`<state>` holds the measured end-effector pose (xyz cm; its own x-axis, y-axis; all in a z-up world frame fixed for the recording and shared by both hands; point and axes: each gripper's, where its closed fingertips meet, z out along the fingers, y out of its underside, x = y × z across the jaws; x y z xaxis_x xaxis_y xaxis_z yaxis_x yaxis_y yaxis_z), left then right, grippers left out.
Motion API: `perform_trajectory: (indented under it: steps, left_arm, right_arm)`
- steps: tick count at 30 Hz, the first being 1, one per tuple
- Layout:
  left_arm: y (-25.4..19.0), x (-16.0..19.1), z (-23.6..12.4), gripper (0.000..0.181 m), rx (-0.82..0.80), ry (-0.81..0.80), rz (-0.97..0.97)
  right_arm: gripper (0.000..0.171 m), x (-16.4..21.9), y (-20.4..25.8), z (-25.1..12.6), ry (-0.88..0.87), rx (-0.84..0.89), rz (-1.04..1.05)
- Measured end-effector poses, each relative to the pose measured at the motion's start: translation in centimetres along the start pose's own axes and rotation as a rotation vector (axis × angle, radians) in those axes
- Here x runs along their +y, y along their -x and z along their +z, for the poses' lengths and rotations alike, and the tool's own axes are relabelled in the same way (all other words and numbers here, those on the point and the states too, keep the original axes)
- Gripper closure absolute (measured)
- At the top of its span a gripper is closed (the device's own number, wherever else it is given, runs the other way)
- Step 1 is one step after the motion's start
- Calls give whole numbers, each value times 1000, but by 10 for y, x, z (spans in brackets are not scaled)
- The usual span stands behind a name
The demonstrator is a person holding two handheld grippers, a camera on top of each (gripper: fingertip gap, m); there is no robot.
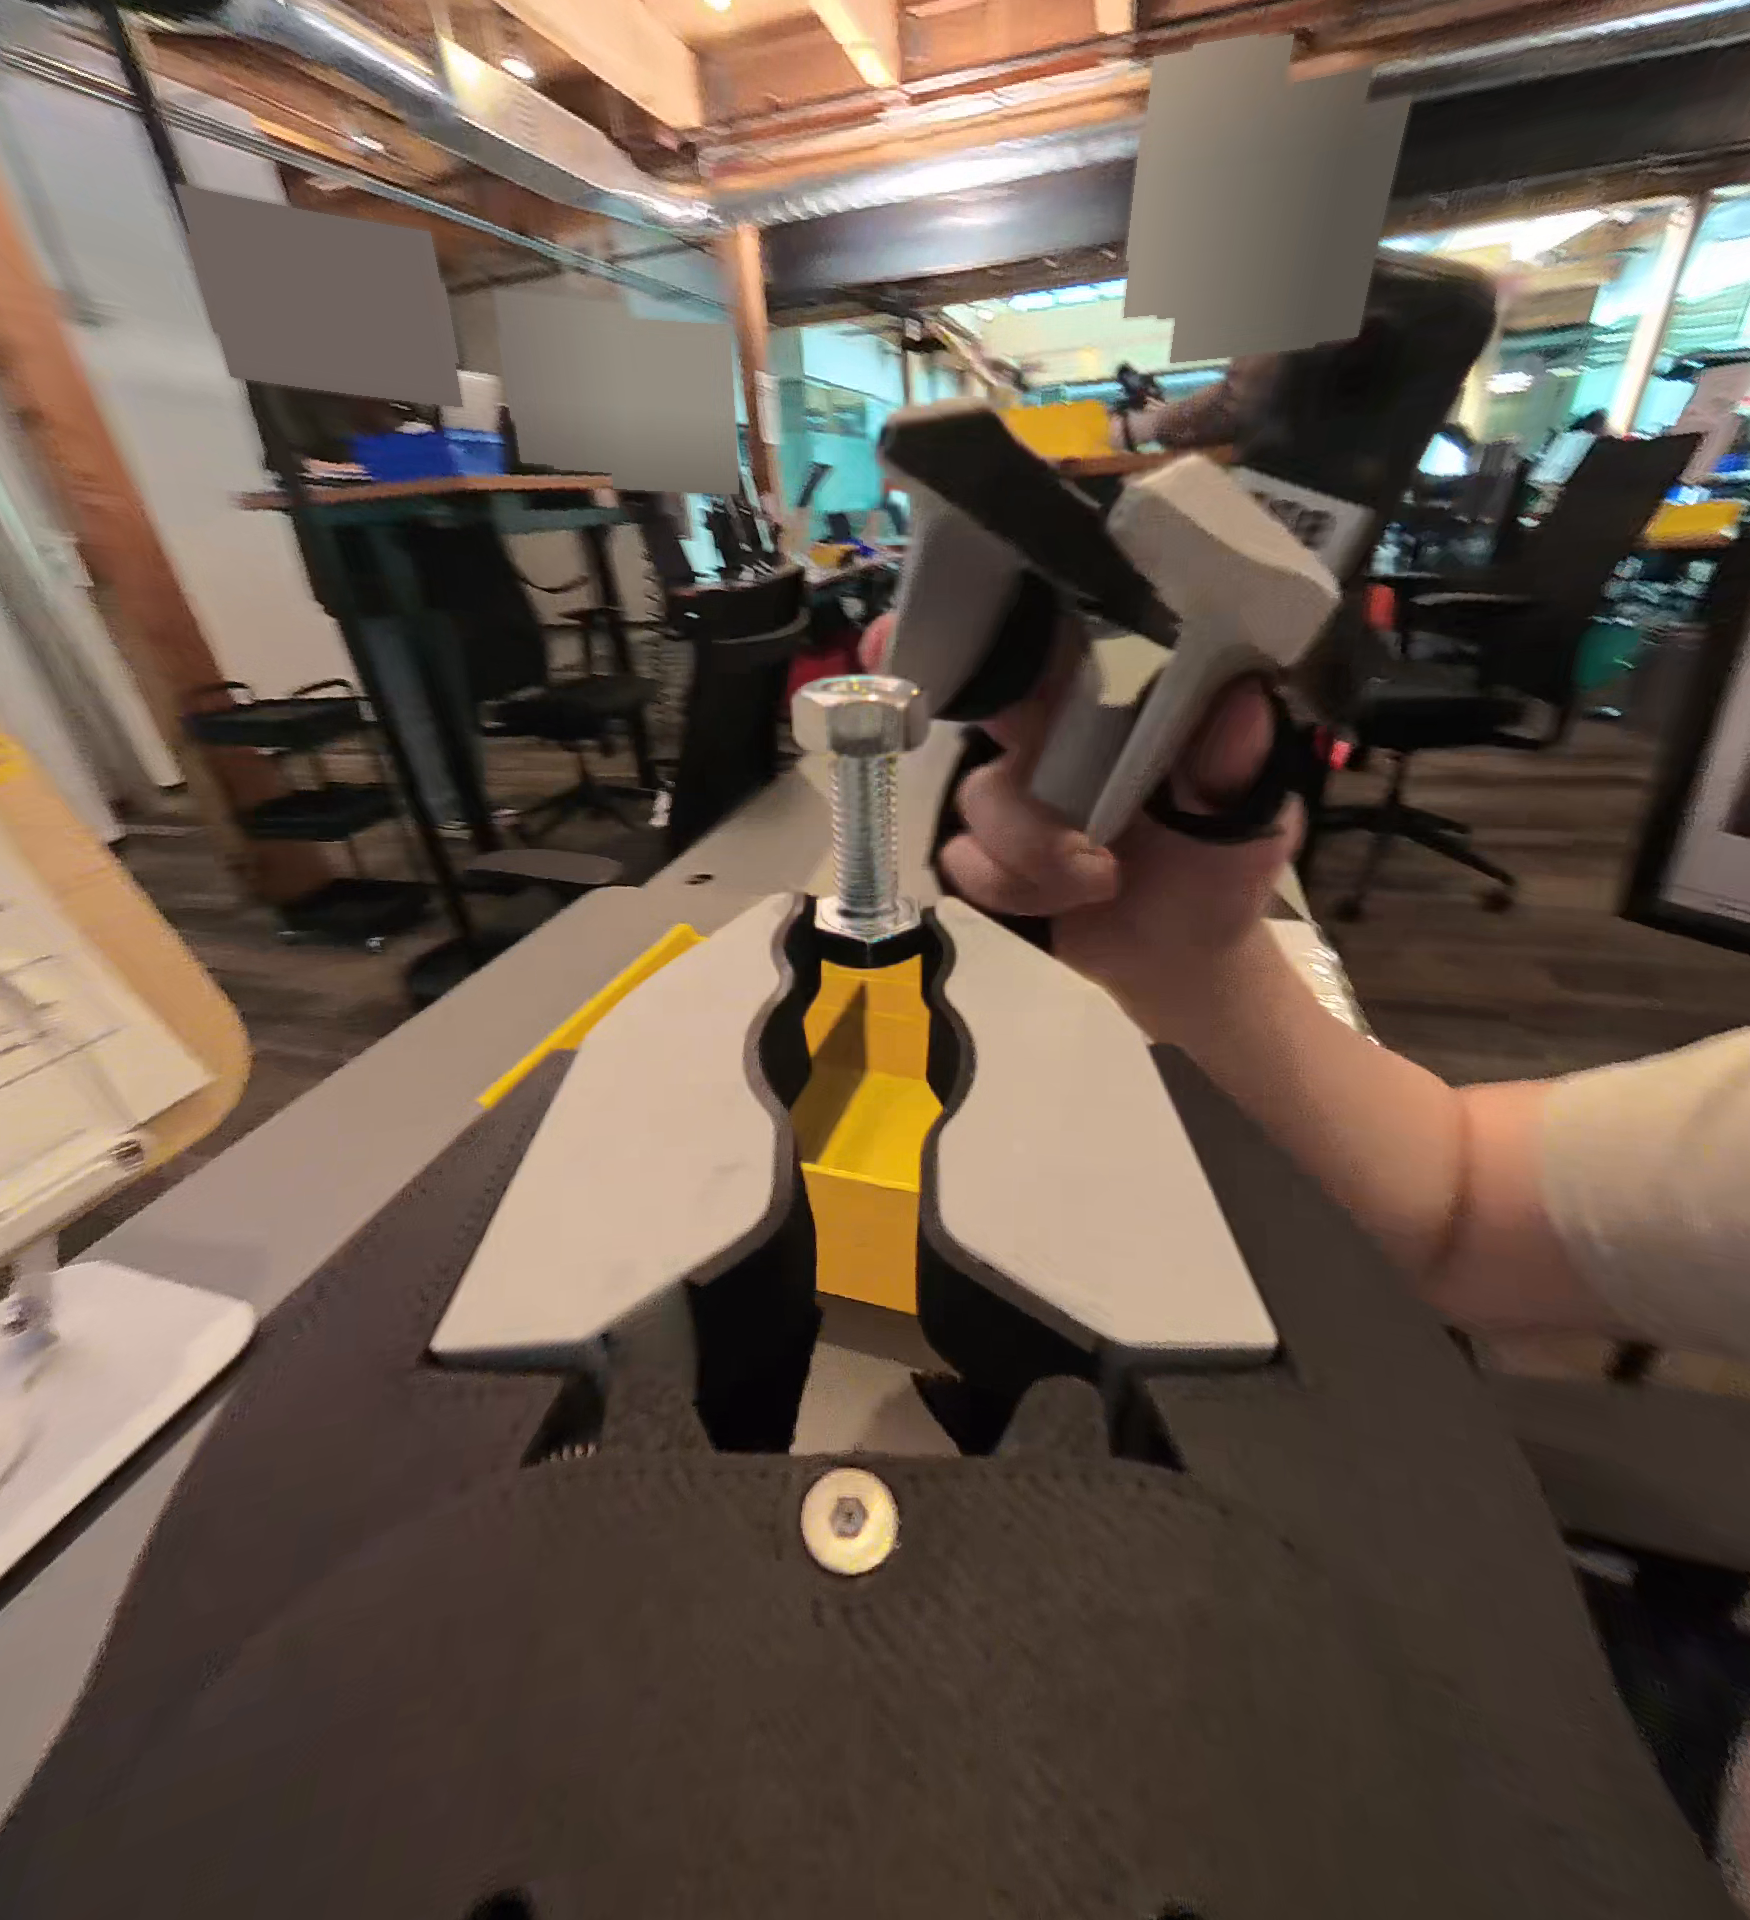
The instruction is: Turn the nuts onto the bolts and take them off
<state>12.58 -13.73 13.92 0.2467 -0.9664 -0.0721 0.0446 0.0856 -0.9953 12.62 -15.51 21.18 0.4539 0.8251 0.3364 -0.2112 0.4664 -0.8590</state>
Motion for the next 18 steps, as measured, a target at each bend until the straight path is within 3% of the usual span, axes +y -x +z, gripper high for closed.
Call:
perform_trajectory:
  steps: [4, 10, 12, 14, 18]
  left_arm:
    - [18, 1, -3, 163, -126, 4, 32]
    - [15, 5, 0, 163, -161, 33, 103]
    - [9, 4, 2, 163, -131, 26, 123]
    - [1, 3, 1, 163, -73, 27, 112]
    - [-36, -4, 0, 164, 214, -6, 9]
  right_arm:
    - [136, 14, -3, 10, 107, 144, -17]
    - [139, 49, -4, 21, 260, 169, 32]
    - [152, 46, 2, 21, 233, 107, 57]
    - [151, 43, 8, 20, 230, 21, 110]
    - [151, 23, 32, 6, 144, -340, 357]
